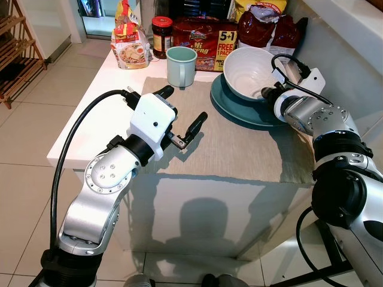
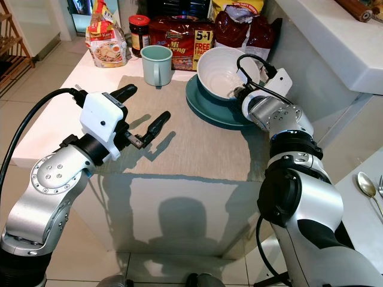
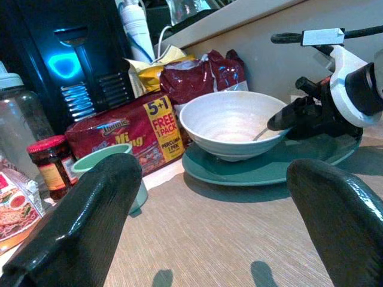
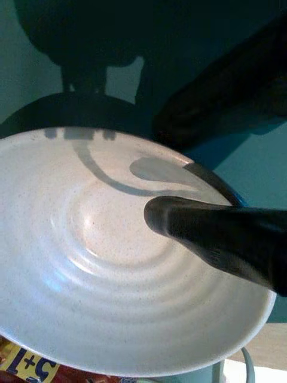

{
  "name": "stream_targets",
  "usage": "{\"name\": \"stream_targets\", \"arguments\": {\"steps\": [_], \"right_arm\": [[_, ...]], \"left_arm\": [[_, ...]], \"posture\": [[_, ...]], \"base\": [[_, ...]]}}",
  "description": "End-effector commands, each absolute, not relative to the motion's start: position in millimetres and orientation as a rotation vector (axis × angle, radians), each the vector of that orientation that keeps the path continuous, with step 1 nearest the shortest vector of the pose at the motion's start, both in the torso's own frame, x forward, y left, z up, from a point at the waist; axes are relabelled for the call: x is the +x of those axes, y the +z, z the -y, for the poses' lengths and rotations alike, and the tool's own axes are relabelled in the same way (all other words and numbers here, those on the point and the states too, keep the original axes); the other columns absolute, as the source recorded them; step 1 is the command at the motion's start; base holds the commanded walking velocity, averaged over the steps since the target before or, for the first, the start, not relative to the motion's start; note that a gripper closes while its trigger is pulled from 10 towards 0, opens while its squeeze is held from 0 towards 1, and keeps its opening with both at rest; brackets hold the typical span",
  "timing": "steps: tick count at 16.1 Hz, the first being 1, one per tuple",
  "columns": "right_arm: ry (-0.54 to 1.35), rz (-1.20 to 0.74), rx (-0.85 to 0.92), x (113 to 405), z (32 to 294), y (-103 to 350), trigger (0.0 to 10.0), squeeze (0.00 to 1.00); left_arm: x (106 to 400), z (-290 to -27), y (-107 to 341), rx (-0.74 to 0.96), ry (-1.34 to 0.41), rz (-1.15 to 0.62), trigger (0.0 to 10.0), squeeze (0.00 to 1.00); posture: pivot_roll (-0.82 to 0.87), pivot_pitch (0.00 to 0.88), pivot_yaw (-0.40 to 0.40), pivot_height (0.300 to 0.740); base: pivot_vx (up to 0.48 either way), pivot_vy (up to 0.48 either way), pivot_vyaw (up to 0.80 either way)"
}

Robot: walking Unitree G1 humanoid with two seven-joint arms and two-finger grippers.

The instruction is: Setting the table

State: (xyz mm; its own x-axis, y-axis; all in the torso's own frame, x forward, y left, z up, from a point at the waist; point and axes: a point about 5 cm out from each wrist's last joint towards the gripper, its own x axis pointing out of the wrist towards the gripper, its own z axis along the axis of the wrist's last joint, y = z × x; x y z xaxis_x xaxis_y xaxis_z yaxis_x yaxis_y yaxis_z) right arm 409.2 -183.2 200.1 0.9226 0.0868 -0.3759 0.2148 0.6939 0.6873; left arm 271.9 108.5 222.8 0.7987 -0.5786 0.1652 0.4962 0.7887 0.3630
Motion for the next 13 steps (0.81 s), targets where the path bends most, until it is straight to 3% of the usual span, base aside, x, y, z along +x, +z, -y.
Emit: {"name": "stream_targets", "arguments": {"steps": [1,8,13], "right_arm": [[-0.071,-0.386,0.805,410.9,184.5,206.9,0.0,0.00],[-0.067,-0.366,0.823,410.7,184.2,207.6,0.0,0.00],[0.107,-0.155,0.838,398.6,171.0,225.0,0.0,0.00]], "left_arm": [[271.6,-106.0,226.5,0.324,-0.604,0.285,10.0,0.00],[272.3,-106.7,226.5,0.329,-0.598,0.287,10.0,0.00],[274.6,-112.6,231.8,0.328,-0.542,0.318,10.0,0.00]], "posture": [[0.11,0.044,-0.087,0.740],[0.11,0.043,-0.087,0.740],[0.11,0.030,-0.092,0.740]], "base": [[0.000,0.000,0.00],[0.000,0.000,0.00],[0.000,0.000,0.00]]}}
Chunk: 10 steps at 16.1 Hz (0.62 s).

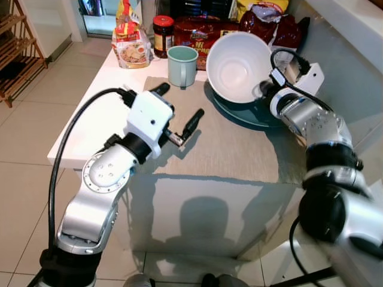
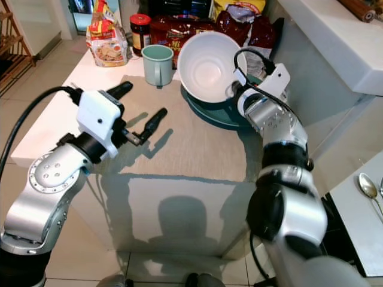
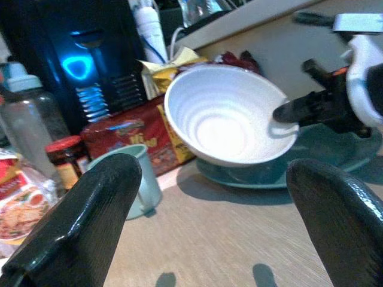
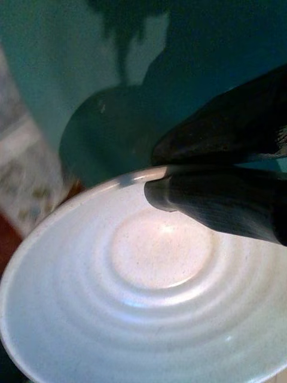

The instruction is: Setting the table

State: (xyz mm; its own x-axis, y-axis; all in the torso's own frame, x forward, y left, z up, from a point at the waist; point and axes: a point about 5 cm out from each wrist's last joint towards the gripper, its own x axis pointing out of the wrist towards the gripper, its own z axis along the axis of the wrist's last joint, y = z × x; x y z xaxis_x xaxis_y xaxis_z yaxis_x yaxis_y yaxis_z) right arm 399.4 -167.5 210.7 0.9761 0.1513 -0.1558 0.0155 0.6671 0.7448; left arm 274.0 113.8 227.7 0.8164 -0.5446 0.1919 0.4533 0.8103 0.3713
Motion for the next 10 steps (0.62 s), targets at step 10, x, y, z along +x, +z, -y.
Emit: {"name": "stream_targets", "arguments": {"steps": [10], "right_arm": [[0.371,-0.273,0.469,379.5,113.4,234.3,0.0,0.00]], "left_arm": [[254.2,-139.7,259.5,0.386,-0.587,0.395,10.0,0.00]], "posture": [[0.13,0.015,-0.127,0.740]], "base": [[0.000,0.000,0.00]]}}
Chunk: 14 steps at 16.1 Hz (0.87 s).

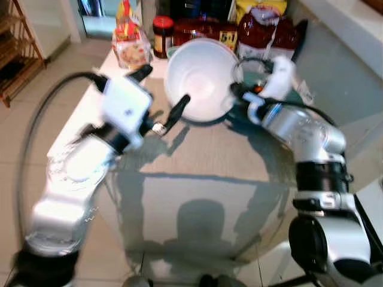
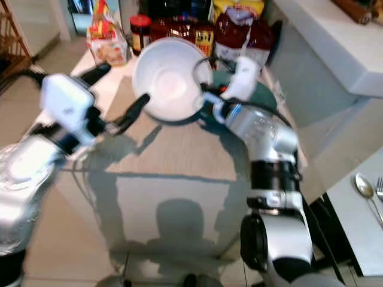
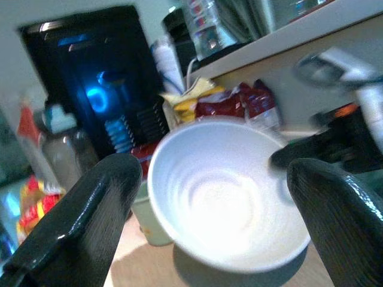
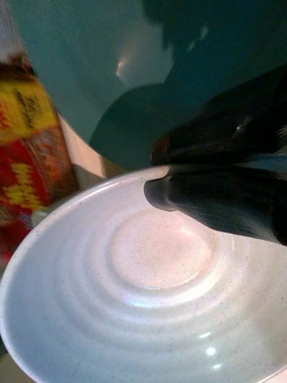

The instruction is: Setting the table

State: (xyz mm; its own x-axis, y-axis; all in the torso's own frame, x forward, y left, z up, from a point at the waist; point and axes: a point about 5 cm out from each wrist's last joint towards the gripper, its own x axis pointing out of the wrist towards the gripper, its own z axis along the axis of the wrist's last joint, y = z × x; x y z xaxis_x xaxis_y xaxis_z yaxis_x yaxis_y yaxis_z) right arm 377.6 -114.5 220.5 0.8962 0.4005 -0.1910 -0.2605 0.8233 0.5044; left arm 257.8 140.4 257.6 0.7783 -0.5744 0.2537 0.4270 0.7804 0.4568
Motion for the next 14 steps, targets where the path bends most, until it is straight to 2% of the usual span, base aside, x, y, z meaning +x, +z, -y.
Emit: {"name": "stream_targets", "arguments": {"steps": [1,3,4,5,6,7,8,11,14], "right_arm": [[0.377,-0.290,0.433,380.4,109.6,234.4,0.0,0.00],[0.422,-0.343,0.465,380.5,100.6,231.3,0.0,0.00],[0.448,-0.402,0.525,380.5,94.6,226.9,7.5,0.00],[0.457,-0.429,0.535,381.2,90.2,223.4,10.0,0.00],[0.472,-0.457,0.569,381.4,86.1,220.7,10.0,0.00],[0.473,-0.482,0.609,382.6,83.4,218.0,10.0,0.44],[0.470,-0.494,0.627,383.0,83.0,217.2,10.0,1.00],[0.468,-0.499,0.613,384.1,84.2,218.7,10.0,1.00],[0.490,-0.403,0.499,385.4,85.3,231.1,10.0,1.00]], "left_arm": [[251.1,-142.7,261.8,0.392,-0.596,0.393,10.0,0.00],[244.3,-142.9,263.7,0.388,-0.647,0.374,10.0,0.00],[242.0,-142.1,263.1,0.370,-0.672,0.356,10.0,0.00],[239.6,-140.2,261.3,0.372,-0.705,0.339,10.0,0.00],[238.3,-138.8,258.9,0.364,-0.729,0.318,10.0,0.00],[237.1,-138.0,258.1,0.359,-0.745,0.305,10.0,0.00],[236.9,-137.3,258.0,0.354,-0.751,0.301,10.0,0.00],[236.8,-135.6,257.6,0.350,-0.761,0.287,10.0,0.00],[239.2,-137.8,259.5,0.347,-0.736,0.294,10.0,0.00]], "posture": [[0.14,0.018,-0.130,0.740],[0.15,0.025,-0.142,0.740],[0.15,0.029,-0.145,0.740],[0.16,0.032,-0.147,0.740],[0.16,0.033,-0.145,0.740],[0.16,0.033,-0.144,0.740],[0.16,0.036,-0.142,0.740],[0.15,0.040,-0.134,0.740],[0.15,0.042,-0.130,0.740]], "base": [[0.000,0.000,0.00],[0.000,0.000,0.00],[0.000,0.000,0.00],[0.000,0.000,0.00],[0.000,0.000,0.00],[0.000,0.000,0.00],[0.000,0.000,0.00],[0.000,0.000,0.00],[0.000,0.000,0.00]]}}
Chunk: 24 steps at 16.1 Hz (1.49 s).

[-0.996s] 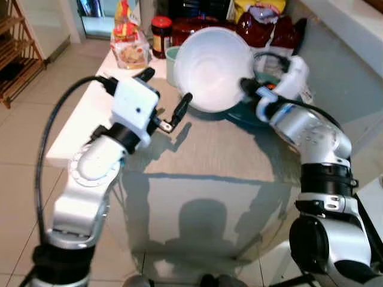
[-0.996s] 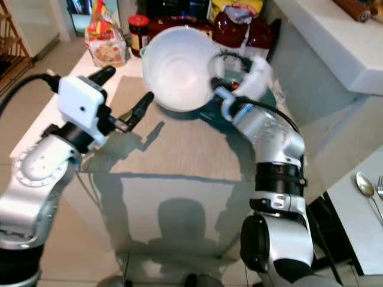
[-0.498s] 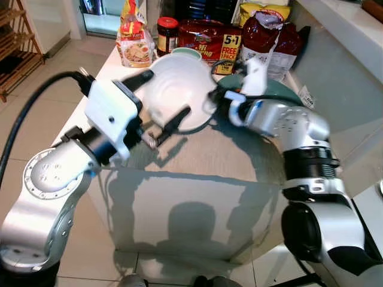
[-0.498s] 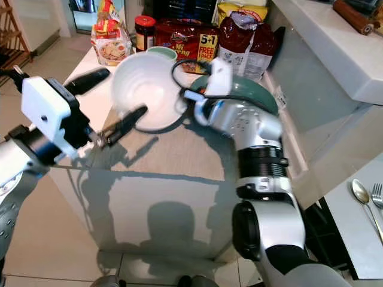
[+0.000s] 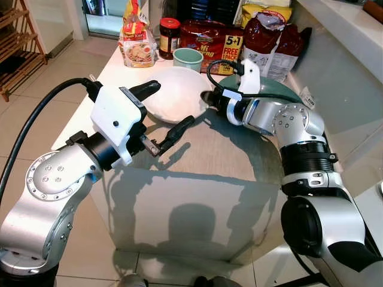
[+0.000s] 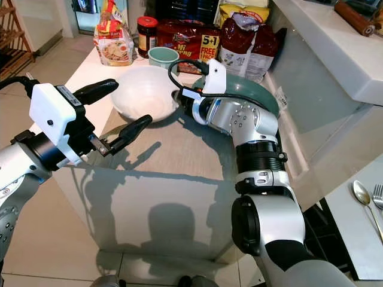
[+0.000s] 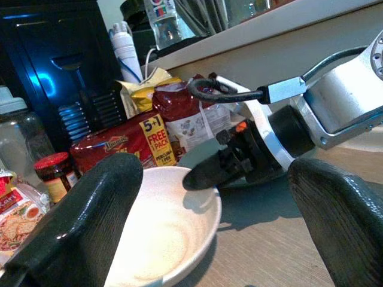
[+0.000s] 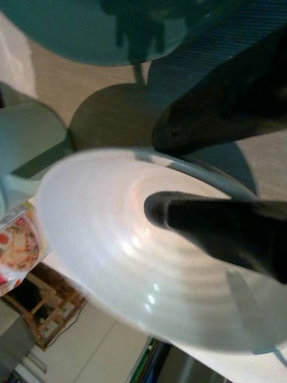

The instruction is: Setting the table

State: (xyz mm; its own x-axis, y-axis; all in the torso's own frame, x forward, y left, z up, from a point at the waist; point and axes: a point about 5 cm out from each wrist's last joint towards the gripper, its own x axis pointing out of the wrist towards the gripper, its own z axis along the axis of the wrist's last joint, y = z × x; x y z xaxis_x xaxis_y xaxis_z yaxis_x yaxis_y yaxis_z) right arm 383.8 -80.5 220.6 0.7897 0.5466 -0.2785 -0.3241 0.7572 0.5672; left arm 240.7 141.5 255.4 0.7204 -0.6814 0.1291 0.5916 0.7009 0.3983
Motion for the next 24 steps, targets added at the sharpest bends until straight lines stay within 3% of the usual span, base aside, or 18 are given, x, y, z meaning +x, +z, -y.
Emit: {"name": "stream_targets", "arguments": {"steps": [1,4,5,6,10,17,20,21,22,24], "right_arm": [[0.485,-0.407,0.499,386.8,84.4,233.0,10.0,1.00],[0.453,-0.428,0.437,389.3,88.0,225.9,10.0,1.00],[0.447,-0.477,0.302,386.8,88.8,218.7,10.0,0.62],[0.447,-0.487,0.220,385.0,89.3,215.5,10.0,0.00],[0.575,-0.417,0.255,374.1,90.1,219.9,10.0,0.00],[0.612,-0.337,0.286,344.9,129.6,235.0,10.0,0.00],[0.631,-0.305,0.284,334.3,134.7,232.7,10.0,0.00],[0.624,-0.252,0.295,333.1,136.0,235.2,10.0,0.81],[0.605,-0.221,0.307,333.1,137.9,237.8,10.0,1.00],[0.259,-0.061,0.096,330.3,158.2,251.5,10.0,1.00]], "left_arm": [[239.4,-137.6,259.5,0.347,-0.741,0.291,10.0,0.00],[239.2,-135.5,260.0,0.344,-0.745,0.291,10.0,0.00],[239.1,-135.7,259.3,0.346,-0.747,0.286,10.0,0.00],[239.0,-135.8,259.1,0.347,-0.747,0.284,10.0,0.00],[239.8,-135.0,258.9,0.349,-0.747,0.284,10.0,0.00],[242.0,-133.5,260.5,0.340,-0.750,0.294,10.0,0.00],[244.8,-131.6,260.0,0.340,-0.755,0.294,10.0,0.00],[245.6,-131.5,261.0,0.341,-0.749,0.298,10.0,0.00],[245.9,-131.7,261.3,0.343,-0.745,0.300,10.0,0.00],[246.7,-130.8,261.6,0.341,-0.736,0.303,10.0,0.00]], "posture": [[0.15,0.043,-0.128,0.740],[0.15,0.044,-0.128,0.740],[0.15,0.045,-0.127,0.740],[0.15,0.045,-0.127,0.740],[0.14,0.046,-0.120,0.740],[0.12,0.044,-0.105,0.740],[0.12,0.043,-0.103,0.740],[0.12,0.043,-0.105,0.740],[0.12,0.044,-0.107,0.740],[0.11,0.042,-0.101,0.740]], "base": [[0.000,0.000,0.00],[0.000,0.000,0.00],[0.000,0.000,0.00],[0.000,0.000,0.00],[0.000,0.000,0.00],[0.000,0.000,0.00],[0.000,0.000,0.00],[0.000,0.000,0.00],[0.000,0.000,0.00],[0.000,0.000,0.00]]}}
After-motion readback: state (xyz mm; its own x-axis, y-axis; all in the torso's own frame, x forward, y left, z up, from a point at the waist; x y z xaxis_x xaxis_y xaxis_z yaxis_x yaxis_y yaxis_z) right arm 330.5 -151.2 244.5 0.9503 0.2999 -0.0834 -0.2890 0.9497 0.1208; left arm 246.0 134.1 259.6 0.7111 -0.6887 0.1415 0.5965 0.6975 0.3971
